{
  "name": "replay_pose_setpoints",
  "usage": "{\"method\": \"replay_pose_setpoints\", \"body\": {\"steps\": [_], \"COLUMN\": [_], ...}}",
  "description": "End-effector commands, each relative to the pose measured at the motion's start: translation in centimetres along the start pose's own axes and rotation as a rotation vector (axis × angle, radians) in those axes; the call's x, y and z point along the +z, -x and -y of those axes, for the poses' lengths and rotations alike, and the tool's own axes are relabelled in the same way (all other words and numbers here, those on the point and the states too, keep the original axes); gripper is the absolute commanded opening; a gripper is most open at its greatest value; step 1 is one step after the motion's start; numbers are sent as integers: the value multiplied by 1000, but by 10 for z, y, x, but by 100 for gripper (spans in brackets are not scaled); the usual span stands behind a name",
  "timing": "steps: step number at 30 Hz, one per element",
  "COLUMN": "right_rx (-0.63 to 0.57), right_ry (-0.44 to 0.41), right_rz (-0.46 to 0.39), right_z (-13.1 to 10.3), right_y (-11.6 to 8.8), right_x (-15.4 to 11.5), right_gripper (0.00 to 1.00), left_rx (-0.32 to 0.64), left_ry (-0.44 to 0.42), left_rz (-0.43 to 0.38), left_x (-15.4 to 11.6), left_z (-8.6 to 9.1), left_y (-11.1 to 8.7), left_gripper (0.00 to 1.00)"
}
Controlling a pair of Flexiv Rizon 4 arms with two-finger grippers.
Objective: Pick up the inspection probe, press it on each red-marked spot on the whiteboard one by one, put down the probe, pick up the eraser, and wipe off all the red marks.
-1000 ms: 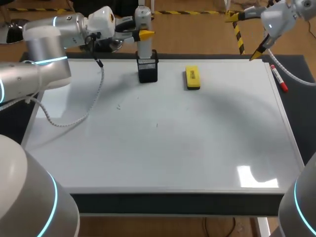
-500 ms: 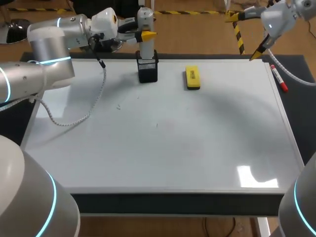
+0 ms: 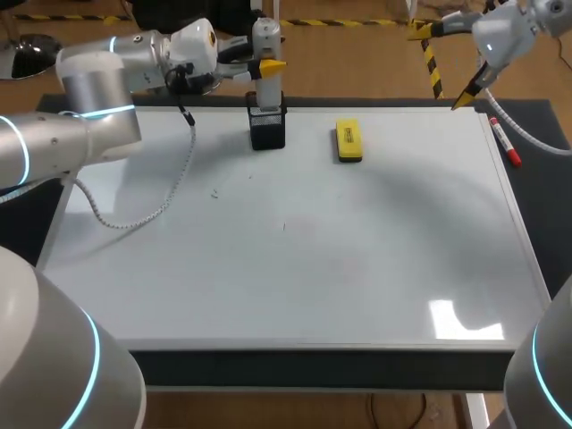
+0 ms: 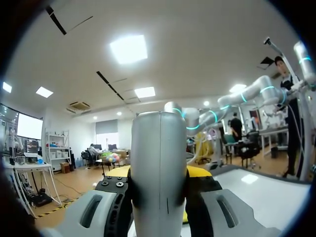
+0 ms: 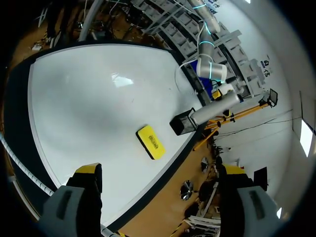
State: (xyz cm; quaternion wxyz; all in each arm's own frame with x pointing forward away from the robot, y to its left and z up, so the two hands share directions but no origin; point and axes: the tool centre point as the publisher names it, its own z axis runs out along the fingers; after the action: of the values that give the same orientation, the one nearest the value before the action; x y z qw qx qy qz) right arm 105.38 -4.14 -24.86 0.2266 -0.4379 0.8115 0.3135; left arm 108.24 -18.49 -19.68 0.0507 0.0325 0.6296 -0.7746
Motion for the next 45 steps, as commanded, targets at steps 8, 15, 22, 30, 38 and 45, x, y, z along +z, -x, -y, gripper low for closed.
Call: {"method": "replay_pose_setpoints", "body": {"steps": [8, 15, 22, 30, 38, 45], "right_rx": [-2, -2, -2, -2, -2, -2], "right_ry": [-1, -1, -1, -1, -1, -1], "right_rz": [-4, -4, -4, -4, -4, -4], "right_z": [0, 0, 0, 0, 0, 0], "right_y": [0, 0, 0, 0, 0, 0], "right_x": [0, 0, 0, 0, 0, 0], "right_gripper": [100, 100, 100, 100, 100, 100], "left_rx": [-14, -22, -32, -55, -68, -82], "left_ry": [-8, -20, -22, -18, -14, -12], "left_rz": [-4, 0, 5, 9, 10, 9], "left_x": [-4, -8, -11, -15, -16, -15], "left_z": [-16, -26, -34, -45, -54, -63], "left_y": [8, 11, 13, 14, 14, 16], "left_gripper": [0, 0, 0, 0, 0, 0]}}
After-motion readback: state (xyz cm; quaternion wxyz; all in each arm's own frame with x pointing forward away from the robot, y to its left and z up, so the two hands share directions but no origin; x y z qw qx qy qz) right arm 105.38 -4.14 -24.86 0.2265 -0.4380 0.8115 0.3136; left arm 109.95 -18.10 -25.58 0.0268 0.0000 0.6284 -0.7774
